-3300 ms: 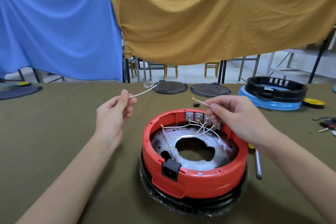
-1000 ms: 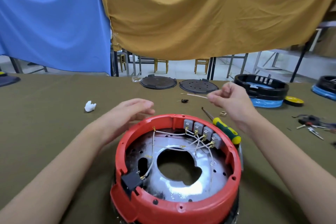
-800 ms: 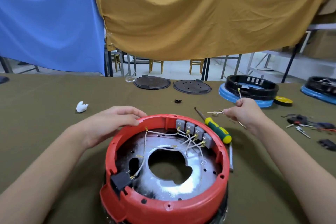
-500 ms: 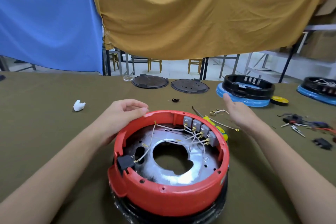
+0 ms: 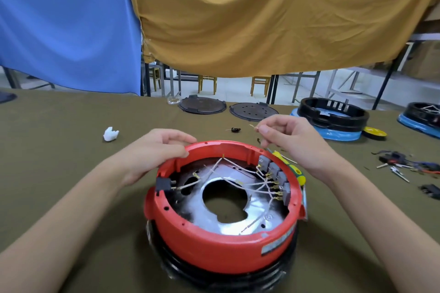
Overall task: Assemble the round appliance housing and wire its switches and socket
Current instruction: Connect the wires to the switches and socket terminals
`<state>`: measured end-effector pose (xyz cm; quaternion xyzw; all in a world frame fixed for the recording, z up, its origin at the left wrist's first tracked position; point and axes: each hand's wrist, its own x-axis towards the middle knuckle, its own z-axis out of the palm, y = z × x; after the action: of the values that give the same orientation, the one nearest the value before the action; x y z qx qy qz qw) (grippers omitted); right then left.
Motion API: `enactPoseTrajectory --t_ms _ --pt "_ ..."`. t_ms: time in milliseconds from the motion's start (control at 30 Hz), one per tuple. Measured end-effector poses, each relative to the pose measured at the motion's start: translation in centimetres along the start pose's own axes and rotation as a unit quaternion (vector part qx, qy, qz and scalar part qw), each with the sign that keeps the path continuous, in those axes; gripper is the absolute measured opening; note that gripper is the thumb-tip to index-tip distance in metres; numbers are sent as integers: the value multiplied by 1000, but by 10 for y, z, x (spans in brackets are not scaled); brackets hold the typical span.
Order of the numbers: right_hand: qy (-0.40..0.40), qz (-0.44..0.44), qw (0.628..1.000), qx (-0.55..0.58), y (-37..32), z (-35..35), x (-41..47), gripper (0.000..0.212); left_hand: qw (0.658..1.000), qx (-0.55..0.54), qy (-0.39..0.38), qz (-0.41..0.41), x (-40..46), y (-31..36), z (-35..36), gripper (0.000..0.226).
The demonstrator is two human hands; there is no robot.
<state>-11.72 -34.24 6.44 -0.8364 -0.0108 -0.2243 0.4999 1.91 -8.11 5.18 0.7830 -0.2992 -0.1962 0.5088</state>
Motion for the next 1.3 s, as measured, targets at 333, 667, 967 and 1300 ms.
enactPoseTrajectory --t_ms 333,667,967,1300 --pt "-64 -52 995 -64 -18 18 -8 5 998 -18 -52 -31 -7 -5 -6 27" --pt "-137 -62 975 -164 -38 25 10 11 992 -124 -18 11 1 -9 19 25" --pt "-172 -79 965 -182 -33 58 27 7 983 -138 -117 -30 -4 -12 15 54" --pt "-174 -40 975 -134 -54 38 28 7 977 -194 -90 6 1 -16 32 33"
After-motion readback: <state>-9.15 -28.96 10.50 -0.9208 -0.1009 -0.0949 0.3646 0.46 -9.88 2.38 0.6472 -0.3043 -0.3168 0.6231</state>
